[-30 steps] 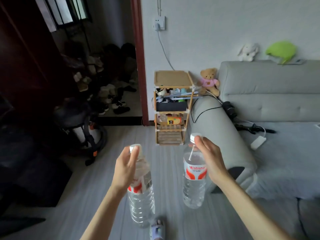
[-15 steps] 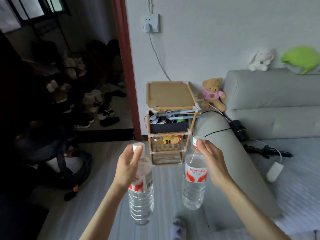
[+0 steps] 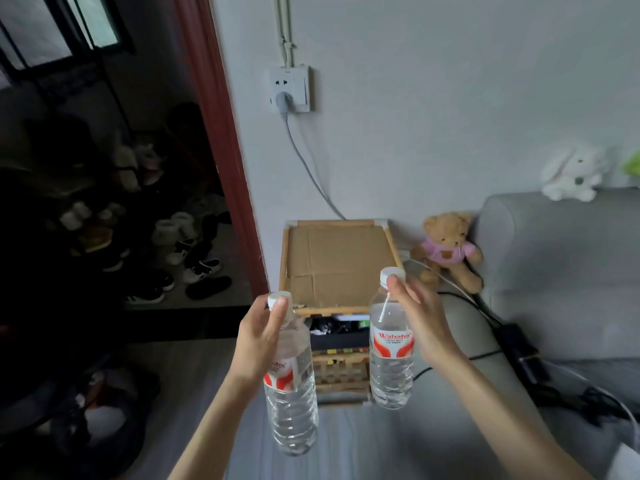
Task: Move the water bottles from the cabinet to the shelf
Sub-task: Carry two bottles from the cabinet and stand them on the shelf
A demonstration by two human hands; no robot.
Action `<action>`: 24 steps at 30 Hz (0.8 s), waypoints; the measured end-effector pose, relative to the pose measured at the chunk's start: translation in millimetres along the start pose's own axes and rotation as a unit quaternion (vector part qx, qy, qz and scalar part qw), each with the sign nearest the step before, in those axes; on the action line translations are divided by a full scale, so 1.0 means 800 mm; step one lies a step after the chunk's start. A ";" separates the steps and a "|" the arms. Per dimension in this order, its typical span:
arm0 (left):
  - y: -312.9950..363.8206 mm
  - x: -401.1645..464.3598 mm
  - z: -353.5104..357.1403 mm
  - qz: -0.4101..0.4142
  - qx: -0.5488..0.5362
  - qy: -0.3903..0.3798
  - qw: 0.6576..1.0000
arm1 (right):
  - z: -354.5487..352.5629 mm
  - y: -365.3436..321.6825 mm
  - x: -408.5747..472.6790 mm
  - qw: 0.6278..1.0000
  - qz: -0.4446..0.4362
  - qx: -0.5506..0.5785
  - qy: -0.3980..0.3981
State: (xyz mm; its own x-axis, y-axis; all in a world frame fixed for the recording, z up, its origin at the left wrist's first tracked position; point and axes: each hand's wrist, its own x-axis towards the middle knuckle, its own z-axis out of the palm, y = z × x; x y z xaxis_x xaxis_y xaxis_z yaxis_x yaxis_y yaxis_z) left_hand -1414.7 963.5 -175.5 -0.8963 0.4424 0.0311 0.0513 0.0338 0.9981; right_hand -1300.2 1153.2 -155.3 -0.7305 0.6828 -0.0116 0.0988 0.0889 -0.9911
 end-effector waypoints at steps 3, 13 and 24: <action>-0.001 0.064 0.008 0.009 0.008 0.004 1.000 | 0.009 -0.002 0.064 1.000 -0.010 -0.005 0.011; -0.017 0.282 0.025 0.040 0.047 -0.003 0.998 | 0.065 -0.001 0.252 0.999 -0.010 -0.012 0.032; -0.028 0.422 0.063 0.030 0.129 -0.072 0.989 | 0.083 0.034 0.391 0.998 0.005 -0.051 0.039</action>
State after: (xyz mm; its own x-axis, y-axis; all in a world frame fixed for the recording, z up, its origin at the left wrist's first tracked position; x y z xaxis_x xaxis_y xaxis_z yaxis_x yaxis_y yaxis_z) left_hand -1695.8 1157.4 -190.1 -0.8172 0.5729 0.0631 0.2299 0.2235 0.9472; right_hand -1570.7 1320.7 -194.4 -0.6746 0.7382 -0.0070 0.1774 0.1529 -0.9722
